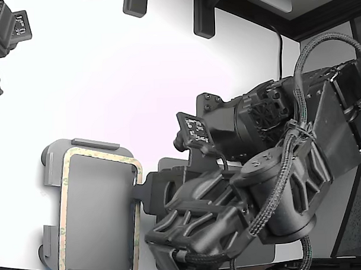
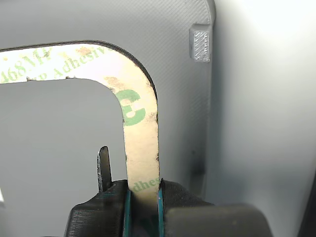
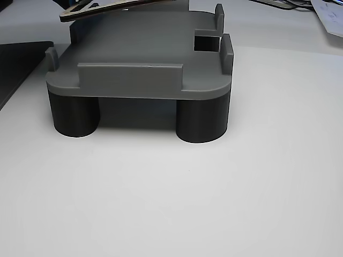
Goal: Move top rectangular frame to the holder.
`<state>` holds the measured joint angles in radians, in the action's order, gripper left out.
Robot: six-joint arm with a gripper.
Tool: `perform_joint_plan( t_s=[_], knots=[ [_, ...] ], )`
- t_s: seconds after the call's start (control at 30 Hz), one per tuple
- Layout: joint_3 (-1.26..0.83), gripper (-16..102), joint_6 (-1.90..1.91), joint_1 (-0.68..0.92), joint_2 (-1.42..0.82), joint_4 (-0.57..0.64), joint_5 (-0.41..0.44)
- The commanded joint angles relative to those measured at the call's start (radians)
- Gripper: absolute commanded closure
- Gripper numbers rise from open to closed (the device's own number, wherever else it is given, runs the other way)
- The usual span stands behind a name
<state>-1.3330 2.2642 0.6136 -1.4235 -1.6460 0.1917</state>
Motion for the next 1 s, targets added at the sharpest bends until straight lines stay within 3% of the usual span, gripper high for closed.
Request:
perform_joint_plan(
  t_s=[0.0, 0.97],
  knots=[
    [0.025, 96, 0.002, -0.017, -0.017, 0.000, -0.005],
    [-0.025, 96, -0.026, -0.066, -0.012, 0.028, -0.035]
  ],
)
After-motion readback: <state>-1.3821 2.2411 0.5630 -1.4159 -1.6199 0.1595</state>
